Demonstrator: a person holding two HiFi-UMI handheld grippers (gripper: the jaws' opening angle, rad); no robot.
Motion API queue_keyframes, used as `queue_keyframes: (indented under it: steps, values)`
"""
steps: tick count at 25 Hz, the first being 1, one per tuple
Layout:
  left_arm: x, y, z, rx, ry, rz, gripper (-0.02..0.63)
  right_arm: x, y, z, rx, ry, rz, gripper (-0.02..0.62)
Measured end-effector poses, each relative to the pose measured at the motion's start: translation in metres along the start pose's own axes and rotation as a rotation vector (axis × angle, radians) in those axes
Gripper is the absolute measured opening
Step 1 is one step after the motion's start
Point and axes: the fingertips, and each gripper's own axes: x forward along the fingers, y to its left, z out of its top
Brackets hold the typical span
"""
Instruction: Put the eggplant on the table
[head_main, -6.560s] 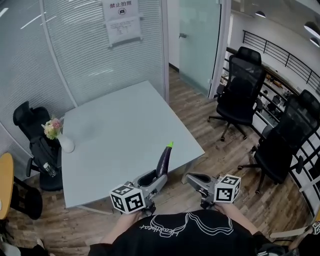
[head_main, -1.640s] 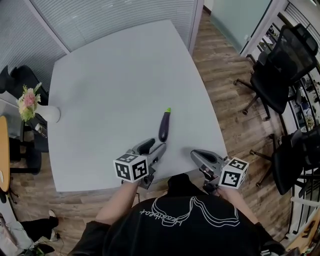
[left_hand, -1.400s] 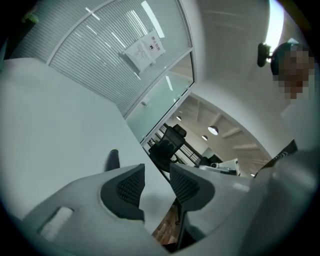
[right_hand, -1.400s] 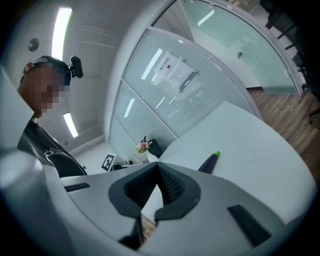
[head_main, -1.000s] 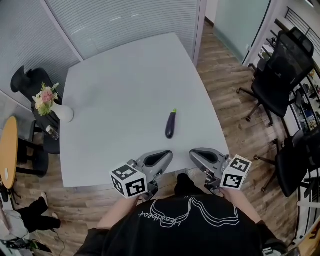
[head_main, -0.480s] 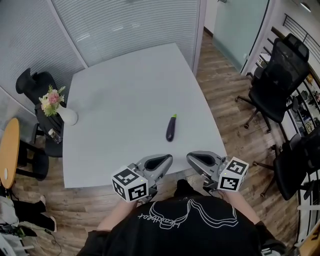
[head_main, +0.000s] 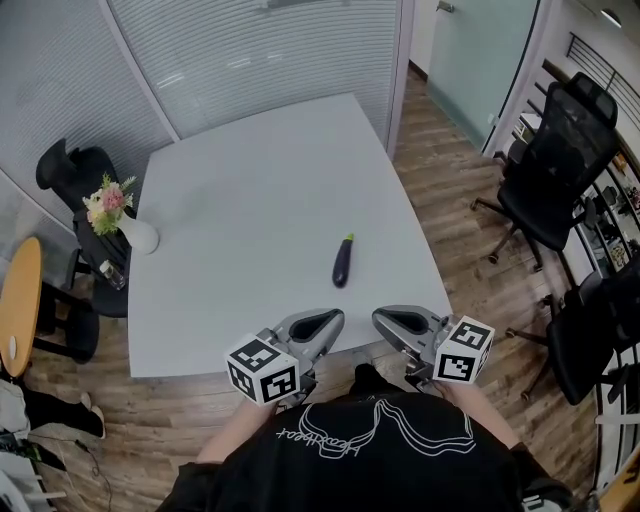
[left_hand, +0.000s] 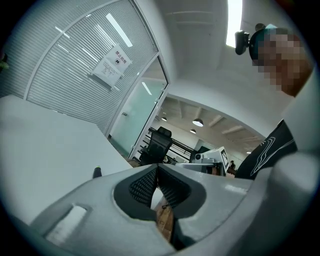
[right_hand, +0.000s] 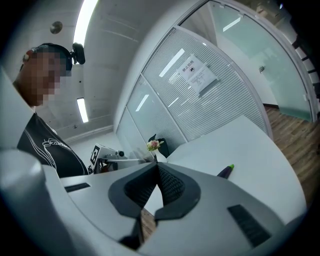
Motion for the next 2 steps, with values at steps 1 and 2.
queue_keyframes:
  steps: [1, 2]
  values:
    - [0.0010, 0.0010, 0.0002, 0.001, -0.001, 0.003, 0.017, 0.0004, -0.0012, -0.0002, 0.001, 0.002, 0.001, 0.009]
    - [0.0020, 0.0020, 0.0003, 0.001, -0.001, 0.007, 0.017, 0.0008, -0.0025, -0.0004, 0.002, 0.004, 0.002, 0.008]
